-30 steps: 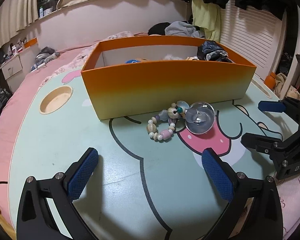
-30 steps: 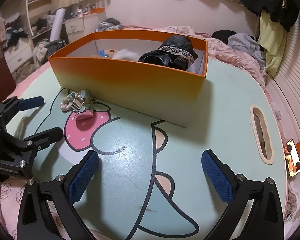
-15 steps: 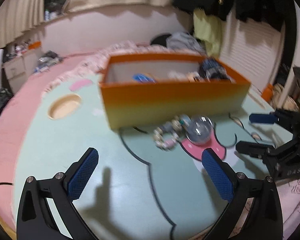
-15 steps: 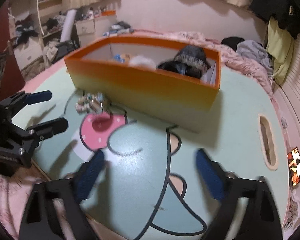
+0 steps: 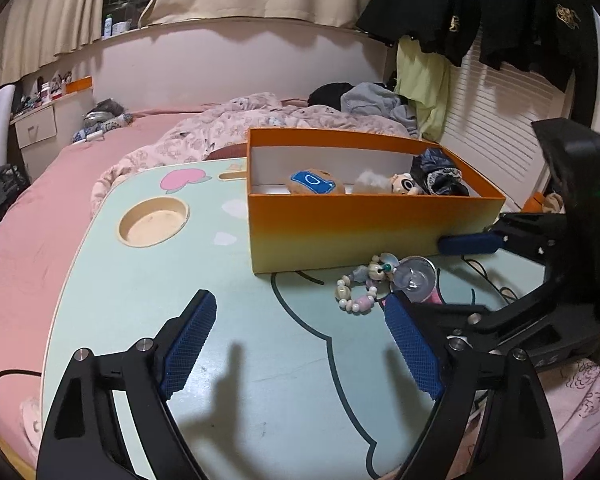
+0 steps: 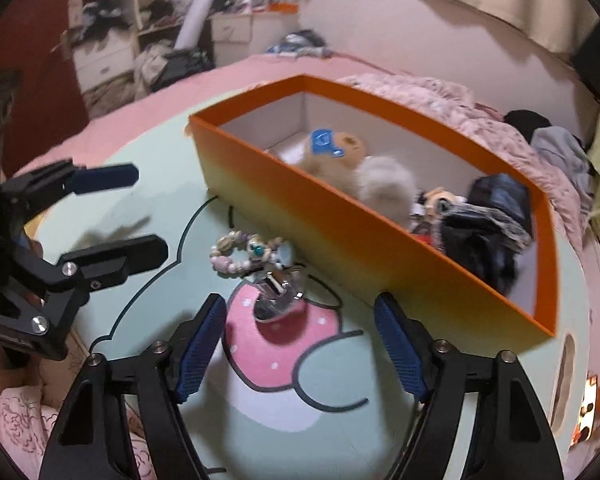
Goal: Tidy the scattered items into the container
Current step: 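Grasp the glass ornament with the right gripper while the left reaches toward the bead bracelet, then grasp the bead bracelet with the left gripper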
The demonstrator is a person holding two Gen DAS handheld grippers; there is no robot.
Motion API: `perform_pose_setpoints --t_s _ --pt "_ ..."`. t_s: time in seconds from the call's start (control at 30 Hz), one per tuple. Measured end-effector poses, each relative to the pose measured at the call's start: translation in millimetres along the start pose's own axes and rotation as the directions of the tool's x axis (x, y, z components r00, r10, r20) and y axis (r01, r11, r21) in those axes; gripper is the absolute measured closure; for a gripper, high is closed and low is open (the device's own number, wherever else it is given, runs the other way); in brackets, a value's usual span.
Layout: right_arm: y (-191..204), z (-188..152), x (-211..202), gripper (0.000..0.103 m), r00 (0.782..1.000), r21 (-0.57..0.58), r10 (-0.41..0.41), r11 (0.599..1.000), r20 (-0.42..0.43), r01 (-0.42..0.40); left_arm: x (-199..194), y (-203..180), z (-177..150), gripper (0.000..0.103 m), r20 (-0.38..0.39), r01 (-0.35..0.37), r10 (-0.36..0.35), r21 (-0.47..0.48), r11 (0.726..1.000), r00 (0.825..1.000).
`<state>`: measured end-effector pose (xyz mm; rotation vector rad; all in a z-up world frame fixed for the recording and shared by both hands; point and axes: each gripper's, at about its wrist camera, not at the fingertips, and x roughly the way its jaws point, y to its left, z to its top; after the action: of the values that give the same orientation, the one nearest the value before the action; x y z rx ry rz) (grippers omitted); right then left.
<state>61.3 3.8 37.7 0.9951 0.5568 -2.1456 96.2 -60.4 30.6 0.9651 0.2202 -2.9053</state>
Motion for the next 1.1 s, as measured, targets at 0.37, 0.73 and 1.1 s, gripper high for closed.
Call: perform_pose_setpoints --t_s 0.37,0.73,1.1 --pt "-21 -10 -4 0.077 0.995 0.080 0.086 0.993 0.045 -0.089 7 -3 0 0.017 -0.027 0.008 -0.008 0.011 1.000 1.000" --pt "-70 -72 -61 0.077 0.986 0.330 -0.050 0.944 0.160 -0.005 40 -40 12 0.017 -0.115 0.070 -0.059 0.097 0.993 0.992" --pt "-75 -76 -72 0.077 0.982 0.356 -0.040 0.934 0.183 -0.028 67 -51 23 0.073 -0.157 0.051 -0.029 0.134 0.990 0.987"
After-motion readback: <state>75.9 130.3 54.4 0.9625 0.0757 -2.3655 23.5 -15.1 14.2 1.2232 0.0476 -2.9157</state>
